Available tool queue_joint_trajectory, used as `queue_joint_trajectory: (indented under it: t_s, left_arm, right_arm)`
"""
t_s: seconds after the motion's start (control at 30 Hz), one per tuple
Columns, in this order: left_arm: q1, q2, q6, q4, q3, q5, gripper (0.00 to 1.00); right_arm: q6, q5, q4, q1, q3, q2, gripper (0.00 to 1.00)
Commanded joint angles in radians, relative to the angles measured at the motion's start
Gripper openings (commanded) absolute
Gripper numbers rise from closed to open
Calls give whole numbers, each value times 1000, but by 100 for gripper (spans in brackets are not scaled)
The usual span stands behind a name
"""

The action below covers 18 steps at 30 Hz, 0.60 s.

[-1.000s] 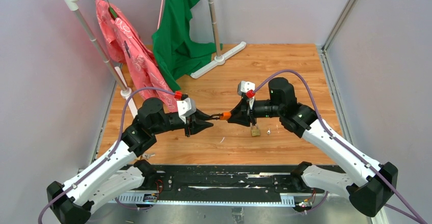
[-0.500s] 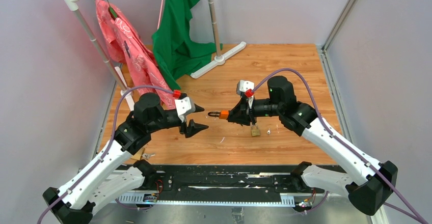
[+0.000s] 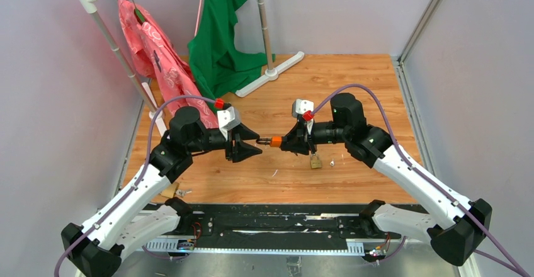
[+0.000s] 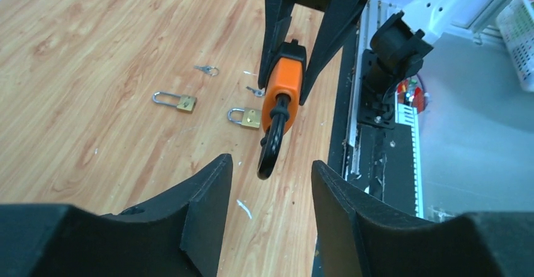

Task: Lock with the key
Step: Lock the lock.

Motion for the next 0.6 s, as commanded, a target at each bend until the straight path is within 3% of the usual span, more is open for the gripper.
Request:
queue_joint_trajectory:
  t_s: [0.0, 0.1, 0.17, 0.2, 0.37, 0.4, 0.47, 0.5, 0.57]
  left_arm:
    - [2, 4, -65, 73, 4, 34, 51]
    - [2, 3, -66, 84, 12, 31, 32]
    - [2, 3, -66, 87, 7, 36, 6]
    - [2, 2, -66, 88, 5, 36, 0]
    - [2, -15, -117, 133, -20, 32, 0]
    - [3, -18, -144, 177, -26, 27, 0]
    - [3, -32, -193, 249, -29, 11, 0]
    - [2, -37, -217, 281, -29, 7, 0]
    - [2, -46, -247, 308, -28, 12, 0]
  right_arm:
    - [-18, -34, 28, 14, 40, -12, 0]
    - [-17, -36, 30, 16, 43, -6, 0]
    - [-15, -36, 34, 18, 42, -8, 0]
    - [-11, -37, 37, 18, 42, -11, 0]
    - [28, -41, 44, 17, 58, -14, 3]
    - [26, -53, 32, 17, 63, -14, 17]
    - [25, -76, 13, 9, 65, -21, 61]
    - [27, -82, 11, 1, 57, -27, 73]
    - [38, -95, 12, -23, 41, -38, 74]
